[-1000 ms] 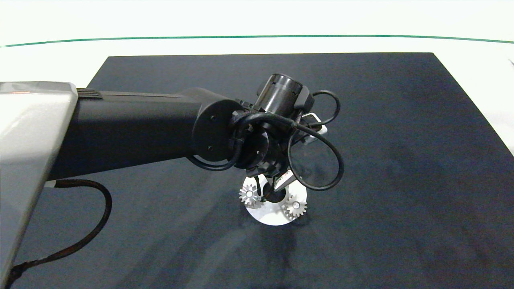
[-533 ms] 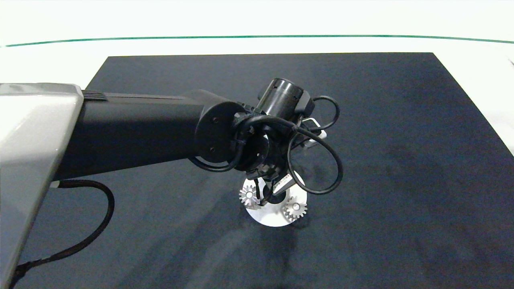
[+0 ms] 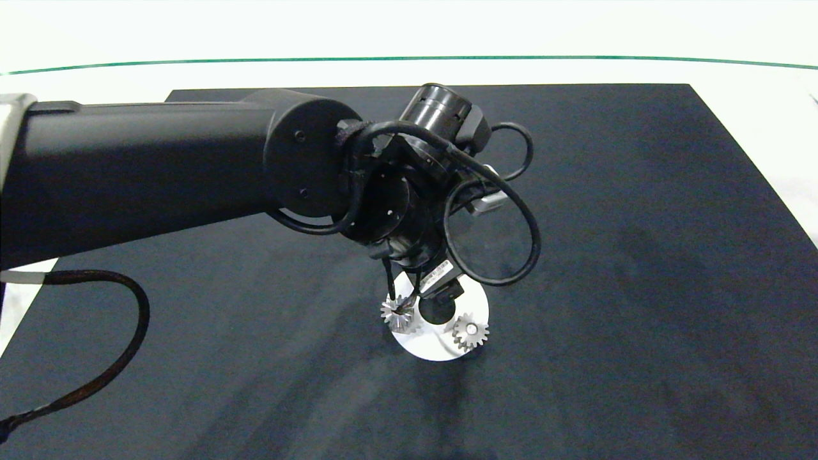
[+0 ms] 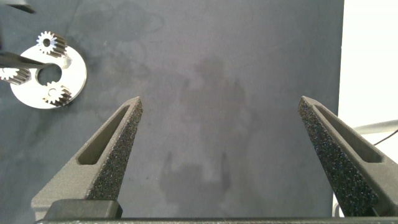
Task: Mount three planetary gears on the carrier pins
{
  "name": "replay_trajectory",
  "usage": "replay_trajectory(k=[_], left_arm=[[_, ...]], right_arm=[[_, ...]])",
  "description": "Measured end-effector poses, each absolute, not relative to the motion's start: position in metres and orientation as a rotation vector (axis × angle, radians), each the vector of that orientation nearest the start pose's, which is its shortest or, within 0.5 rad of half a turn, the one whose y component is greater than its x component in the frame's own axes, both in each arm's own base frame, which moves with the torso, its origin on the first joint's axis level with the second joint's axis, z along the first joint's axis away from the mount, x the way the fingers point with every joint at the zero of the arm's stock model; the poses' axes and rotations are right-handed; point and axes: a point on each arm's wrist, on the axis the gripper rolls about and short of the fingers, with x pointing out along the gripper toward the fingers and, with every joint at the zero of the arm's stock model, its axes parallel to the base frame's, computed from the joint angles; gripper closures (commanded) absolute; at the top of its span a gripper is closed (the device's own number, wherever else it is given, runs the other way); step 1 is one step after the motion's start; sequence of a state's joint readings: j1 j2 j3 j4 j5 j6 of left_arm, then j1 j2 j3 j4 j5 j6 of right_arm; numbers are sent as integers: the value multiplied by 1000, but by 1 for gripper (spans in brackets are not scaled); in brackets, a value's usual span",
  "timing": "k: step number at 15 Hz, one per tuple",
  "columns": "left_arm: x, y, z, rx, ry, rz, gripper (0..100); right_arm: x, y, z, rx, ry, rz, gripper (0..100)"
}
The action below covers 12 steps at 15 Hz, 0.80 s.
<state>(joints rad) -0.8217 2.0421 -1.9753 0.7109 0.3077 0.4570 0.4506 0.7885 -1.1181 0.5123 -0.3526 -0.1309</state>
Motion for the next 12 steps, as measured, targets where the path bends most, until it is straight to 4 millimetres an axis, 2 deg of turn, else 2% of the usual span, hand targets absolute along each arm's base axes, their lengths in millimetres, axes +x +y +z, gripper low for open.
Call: replay_trajectory(k=[5, 12], left_arm=[[276, -279, 265, 837, 508, -626, 0], [298, -276, 246, 865, 550, -600, 0]], right_arm=[[28, 5, 322, -200, 158, 108, 0], [29, 5, 321, -207, 162, 110, 0]])
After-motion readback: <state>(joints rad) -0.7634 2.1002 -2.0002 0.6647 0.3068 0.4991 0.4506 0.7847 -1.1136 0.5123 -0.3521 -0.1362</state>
